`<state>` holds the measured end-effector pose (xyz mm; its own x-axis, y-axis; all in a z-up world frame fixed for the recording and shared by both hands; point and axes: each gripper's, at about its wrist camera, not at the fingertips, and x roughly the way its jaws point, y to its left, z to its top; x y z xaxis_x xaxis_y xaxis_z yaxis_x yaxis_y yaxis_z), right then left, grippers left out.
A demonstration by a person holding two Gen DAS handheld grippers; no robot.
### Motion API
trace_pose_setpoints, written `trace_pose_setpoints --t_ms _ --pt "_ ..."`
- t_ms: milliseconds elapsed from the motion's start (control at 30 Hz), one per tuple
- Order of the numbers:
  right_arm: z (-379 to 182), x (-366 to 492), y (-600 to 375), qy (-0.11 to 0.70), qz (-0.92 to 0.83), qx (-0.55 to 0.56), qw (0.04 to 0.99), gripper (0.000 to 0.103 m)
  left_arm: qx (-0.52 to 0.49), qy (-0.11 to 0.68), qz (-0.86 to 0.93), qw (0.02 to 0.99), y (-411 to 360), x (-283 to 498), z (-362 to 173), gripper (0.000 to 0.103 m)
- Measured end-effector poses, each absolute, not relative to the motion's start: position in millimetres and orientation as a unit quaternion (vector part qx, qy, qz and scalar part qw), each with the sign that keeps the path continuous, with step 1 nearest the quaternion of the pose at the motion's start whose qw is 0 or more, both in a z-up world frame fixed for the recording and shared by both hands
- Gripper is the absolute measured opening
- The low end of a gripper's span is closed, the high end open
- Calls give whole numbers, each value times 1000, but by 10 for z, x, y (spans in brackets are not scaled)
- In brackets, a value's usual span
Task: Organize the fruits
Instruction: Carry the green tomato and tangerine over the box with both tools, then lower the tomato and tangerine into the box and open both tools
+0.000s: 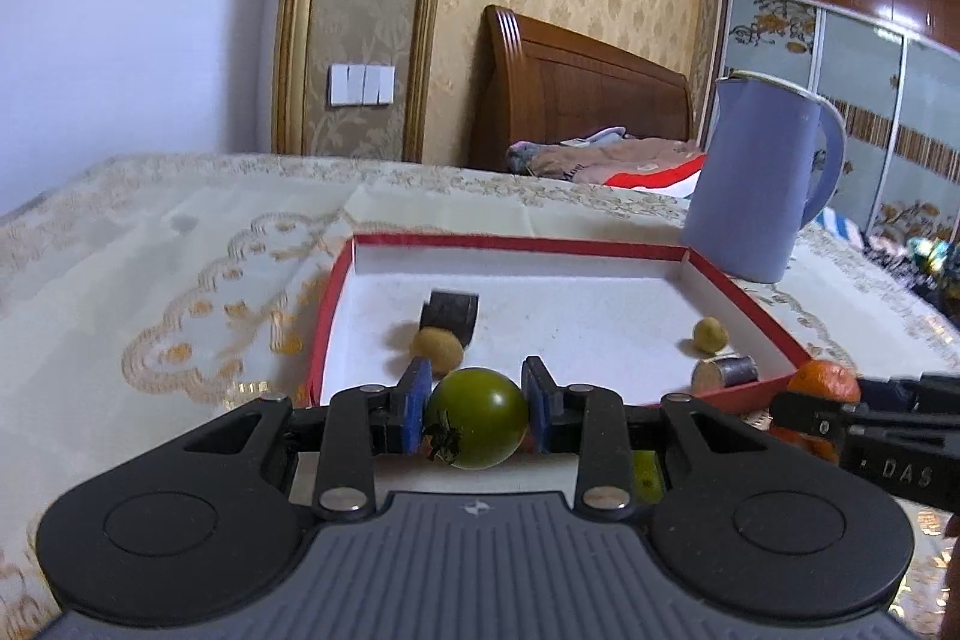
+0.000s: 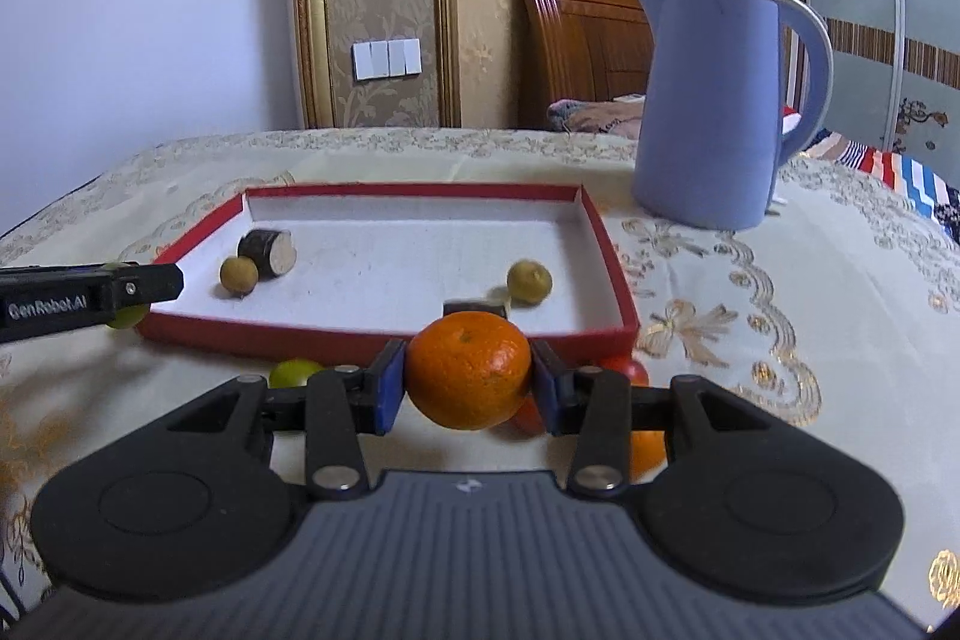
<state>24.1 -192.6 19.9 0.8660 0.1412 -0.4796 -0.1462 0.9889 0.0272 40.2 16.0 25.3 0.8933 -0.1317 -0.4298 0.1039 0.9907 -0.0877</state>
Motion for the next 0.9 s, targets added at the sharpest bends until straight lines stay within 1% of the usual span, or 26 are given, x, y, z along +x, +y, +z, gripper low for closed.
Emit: trace_pose_setpoints --t_ms 133,467,767,900 --pt "246 403 -1860 243 72 -10 967 41 -23 232 -53 971 80 574 257 32" --pt "152 995 -1773 272 49 -18 961 41 -24 280 -31 959 -26 983 103 32" --pt "28 1387 -1679 301 45 -23 952 41 -1 293 7 956 -25 1217 -1 32" --pt "10 1491 -1638 301 44 -28 952 41 -10 302 12 953 15 1304 -21 33"
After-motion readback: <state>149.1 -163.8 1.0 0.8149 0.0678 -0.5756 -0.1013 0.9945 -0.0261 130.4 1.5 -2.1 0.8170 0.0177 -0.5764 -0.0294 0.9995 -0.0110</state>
